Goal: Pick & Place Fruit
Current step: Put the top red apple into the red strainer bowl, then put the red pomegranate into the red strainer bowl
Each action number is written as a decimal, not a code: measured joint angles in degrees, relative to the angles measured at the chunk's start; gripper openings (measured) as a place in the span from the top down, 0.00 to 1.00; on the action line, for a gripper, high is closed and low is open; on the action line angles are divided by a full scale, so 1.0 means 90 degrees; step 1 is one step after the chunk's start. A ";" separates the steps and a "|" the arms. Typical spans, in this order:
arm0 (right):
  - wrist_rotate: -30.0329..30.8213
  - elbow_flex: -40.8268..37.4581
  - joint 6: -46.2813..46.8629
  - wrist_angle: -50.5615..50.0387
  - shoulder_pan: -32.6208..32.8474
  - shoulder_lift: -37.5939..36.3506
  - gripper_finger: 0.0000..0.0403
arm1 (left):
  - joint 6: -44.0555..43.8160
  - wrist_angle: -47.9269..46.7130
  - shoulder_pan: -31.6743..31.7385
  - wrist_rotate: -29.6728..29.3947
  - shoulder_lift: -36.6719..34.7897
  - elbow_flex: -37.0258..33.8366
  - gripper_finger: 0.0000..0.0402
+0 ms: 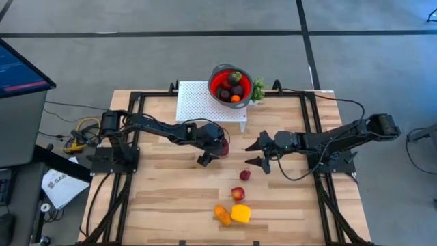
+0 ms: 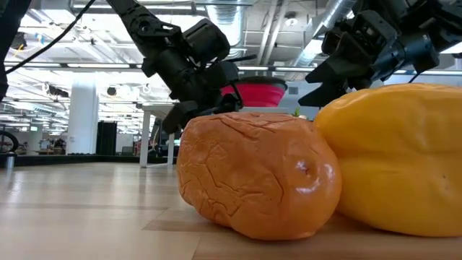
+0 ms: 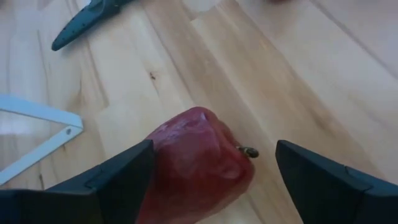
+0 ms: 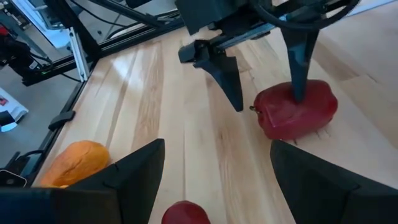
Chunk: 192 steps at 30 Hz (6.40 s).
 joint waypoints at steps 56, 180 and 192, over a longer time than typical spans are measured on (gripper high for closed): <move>0.0000 0.0000 -0.0287 0.0323 -0.0012 0.0005 0.29 | -0.2775 -0.1024 -0.0870 0.0564 -0.1979 -0.0570 0.12; 0.0117 0.0007 -0.0270 0.1751 0.0041 0.1076 0.29 | -0.3358 0.2979 0.2533 -0.2093 -0.0198 0.1441 0.24; 0.0117 0.0007 -0.0287 0.1751 -0.0006 0.1076 0.29 | -0.3018 0.2645 0.2385 -0.2125 -0.1137 0.1439 0.24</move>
